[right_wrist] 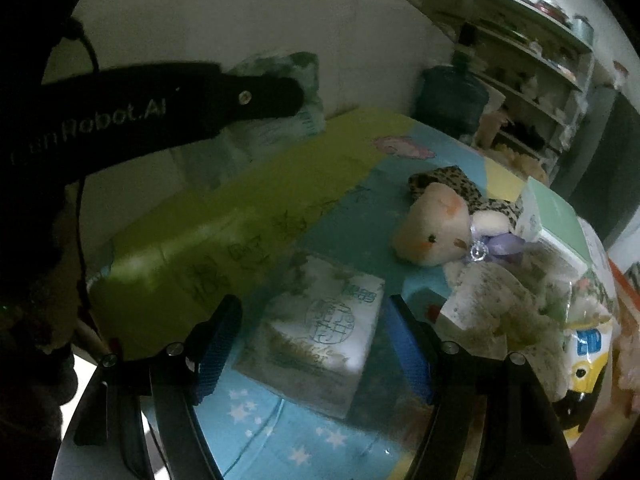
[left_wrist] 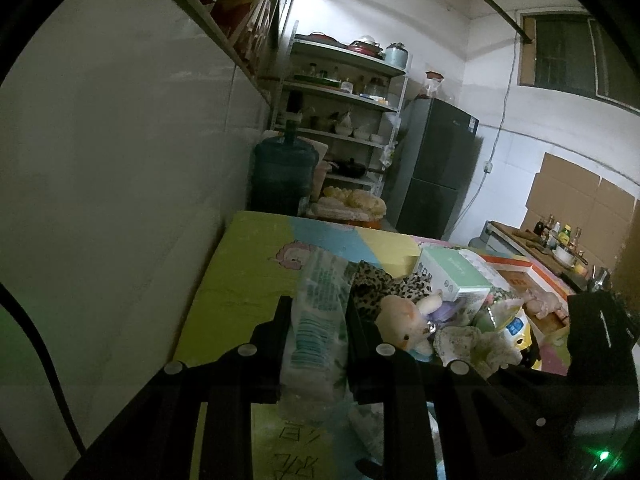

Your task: Organize soft objects

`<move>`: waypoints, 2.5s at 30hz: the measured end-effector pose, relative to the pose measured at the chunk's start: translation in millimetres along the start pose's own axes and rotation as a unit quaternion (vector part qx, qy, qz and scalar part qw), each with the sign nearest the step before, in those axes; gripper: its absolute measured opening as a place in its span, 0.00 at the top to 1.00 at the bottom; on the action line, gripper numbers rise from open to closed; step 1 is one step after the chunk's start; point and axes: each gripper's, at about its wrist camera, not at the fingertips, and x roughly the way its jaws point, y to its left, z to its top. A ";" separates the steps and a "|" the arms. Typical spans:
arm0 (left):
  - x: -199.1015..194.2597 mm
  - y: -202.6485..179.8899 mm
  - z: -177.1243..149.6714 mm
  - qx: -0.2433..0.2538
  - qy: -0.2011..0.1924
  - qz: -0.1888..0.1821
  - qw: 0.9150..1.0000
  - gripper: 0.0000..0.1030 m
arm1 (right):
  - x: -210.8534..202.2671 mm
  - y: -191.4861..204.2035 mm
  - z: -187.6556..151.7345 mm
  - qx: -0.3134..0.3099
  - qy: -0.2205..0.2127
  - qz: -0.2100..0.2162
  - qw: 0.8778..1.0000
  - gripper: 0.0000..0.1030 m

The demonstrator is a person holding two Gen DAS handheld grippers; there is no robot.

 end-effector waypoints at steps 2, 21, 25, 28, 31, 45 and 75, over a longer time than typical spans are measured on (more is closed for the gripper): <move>0.2 0.2 0.1 0.000 0.001 0.000 1.000 0.77 | 2.9 0.8 -0.5 -0.009 0.003 -0.004 1.000 0.29; 1.8 -0.5 -0.5 0.002 0.007 0.002 1.000 0.77 | -12.5 -16.8 4.6 0.009 -0.048 0.024 0.999 0.56; 1.3 -1.3 -1.2 0.000 0.008 0.002 1.000 0.77 | -21.5 -20.3 7.2 0.012 -0.068 0.026 0.997 0.56; 0.6 -4.0 -0.3 0.000 0.007 0.002 1.000 0.77 | -30.9 -23.5 10.8 0.014 -0.085 0.025 0.996 0.56; -2.3 -8.1 0.1 0.001 0.004 0.003 1.000 0.77 | -42.2 -26.0 13.3 0.016 -0.103 0.018 0.994 0.56; -9.9 -38.9 12.6 -0.007 -0.017 -0.017 1.000 0.77 | -83.6 -58.8 21.3 0.041 -0.157 -0.015 0.987 0.56; 20.7 -138.6 27.1 0.002 0.003 -0.065 0.998 0.77 | -135.5 -156.2 -17.8 0.126 -0.203 -0.064 0.969 0.56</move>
